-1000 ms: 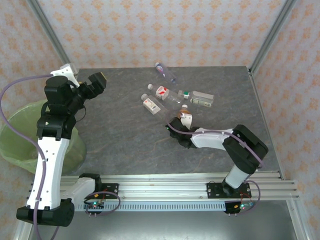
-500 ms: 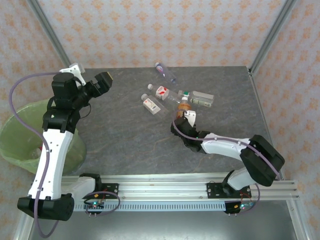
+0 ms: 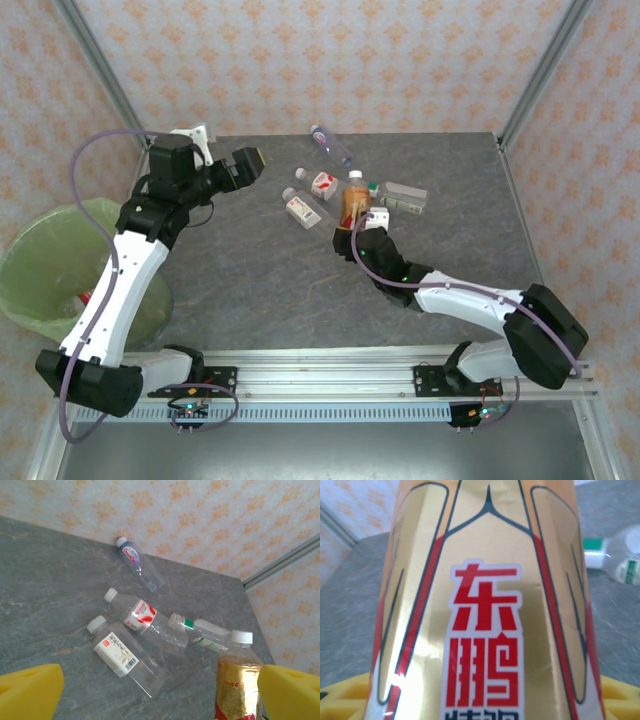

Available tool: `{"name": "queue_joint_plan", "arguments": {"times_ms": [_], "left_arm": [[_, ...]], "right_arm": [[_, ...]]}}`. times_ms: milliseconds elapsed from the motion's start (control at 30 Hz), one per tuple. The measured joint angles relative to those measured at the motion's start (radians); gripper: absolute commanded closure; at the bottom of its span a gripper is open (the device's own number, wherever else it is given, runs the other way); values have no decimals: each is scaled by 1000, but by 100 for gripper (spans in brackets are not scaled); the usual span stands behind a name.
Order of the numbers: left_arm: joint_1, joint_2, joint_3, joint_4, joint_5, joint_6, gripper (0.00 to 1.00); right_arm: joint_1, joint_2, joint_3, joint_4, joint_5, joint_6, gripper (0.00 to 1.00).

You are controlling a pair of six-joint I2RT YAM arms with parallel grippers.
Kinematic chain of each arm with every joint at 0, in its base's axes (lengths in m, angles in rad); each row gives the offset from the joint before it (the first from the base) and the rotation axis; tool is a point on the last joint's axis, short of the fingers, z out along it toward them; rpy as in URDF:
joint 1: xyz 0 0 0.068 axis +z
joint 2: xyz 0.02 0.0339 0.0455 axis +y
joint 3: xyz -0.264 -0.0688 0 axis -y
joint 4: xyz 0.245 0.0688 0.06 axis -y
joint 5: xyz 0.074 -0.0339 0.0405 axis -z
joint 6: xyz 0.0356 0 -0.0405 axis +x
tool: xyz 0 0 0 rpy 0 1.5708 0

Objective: Put the plastic bottles in the bin

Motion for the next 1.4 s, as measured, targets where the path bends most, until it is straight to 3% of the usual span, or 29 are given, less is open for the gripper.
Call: {"name": "queue_joint_plan", "arguments": {"times_ms": [767,1033,1400], "left_arm": [[-161,240,10,130,156,-132,0],[-193,280,22,172,204,-147,0],[-252,315,71,147,170,-102,6]], "right_arm": [[0,72,31,248,-272,-87,67],[-2,119,87,249,-306,-82,67],[-2,128,117,249,-308,-82,67]]}}
